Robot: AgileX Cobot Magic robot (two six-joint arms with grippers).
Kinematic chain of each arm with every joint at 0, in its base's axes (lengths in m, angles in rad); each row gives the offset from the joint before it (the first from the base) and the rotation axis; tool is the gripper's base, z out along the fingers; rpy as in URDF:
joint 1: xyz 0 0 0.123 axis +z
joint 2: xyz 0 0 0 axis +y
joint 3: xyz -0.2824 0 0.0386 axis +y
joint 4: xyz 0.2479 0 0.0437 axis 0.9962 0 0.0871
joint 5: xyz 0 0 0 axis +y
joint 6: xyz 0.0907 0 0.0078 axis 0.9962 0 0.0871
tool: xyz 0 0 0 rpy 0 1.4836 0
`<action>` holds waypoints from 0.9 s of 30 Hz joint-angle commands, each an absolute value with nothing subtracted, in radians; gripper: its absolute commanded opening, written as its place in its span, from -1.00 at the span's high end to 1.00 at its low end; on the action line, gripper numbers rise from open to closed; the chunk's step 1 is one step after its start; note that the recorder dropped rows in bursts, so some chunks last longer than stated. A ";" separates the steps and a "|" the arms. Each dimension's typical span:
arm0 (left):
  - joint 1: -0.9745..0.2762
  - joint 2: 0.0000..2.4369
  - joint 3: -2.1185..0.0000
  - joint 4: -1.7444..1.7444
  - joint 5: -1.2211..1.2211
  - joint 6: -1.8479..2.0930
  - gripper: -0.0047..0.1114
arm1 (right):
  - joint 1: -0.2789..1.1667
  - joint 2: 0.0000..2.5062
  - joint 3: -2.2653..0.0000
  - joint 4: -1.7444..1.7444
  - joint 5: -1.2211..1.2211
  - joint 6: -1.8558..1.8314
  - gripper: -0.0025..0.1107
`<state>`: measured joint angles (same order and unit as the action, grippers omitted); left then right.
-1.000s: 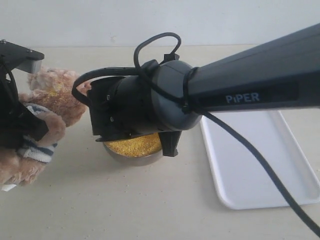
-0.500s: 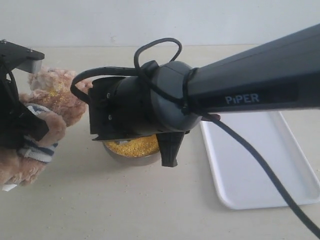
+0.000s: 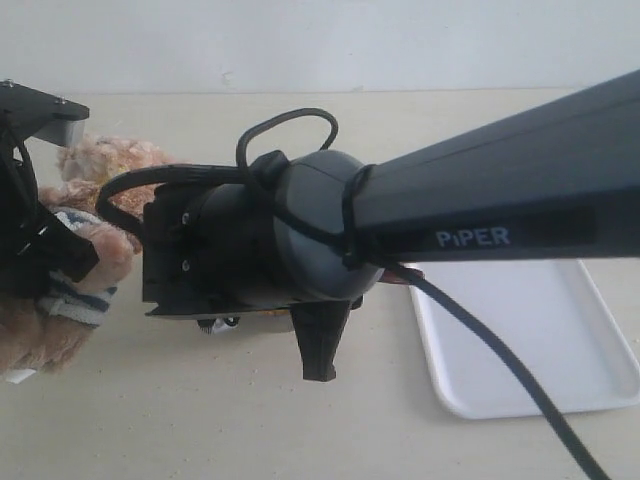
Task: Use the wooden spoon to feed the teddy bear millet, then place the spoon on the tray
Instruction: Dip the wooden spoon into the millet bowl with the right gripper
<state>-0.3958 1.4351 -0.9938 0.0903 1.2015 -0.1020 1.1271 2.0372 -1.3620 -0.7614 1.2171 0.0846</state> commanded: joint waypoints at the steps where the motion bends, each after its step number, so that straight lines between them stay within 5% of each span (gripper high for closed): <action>1: -0.393 1.426 -1.001 0.086 1.197 -0.100 0.85 | 1.129 2.036 -1.359 -0.735 1.221 0.068 0.96; 27: -0.393 1.426 -1.001 0.068 1.197 -0.098 0.85 | 1.127 2.036 -1.363 -0.700 1.221 0.139 0.96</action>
<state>-0.3958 1.4351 -0.9938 0.0743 1.2015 -0.1001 1.1271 2.0372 -1.3620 -0.6997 1.2171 0.1200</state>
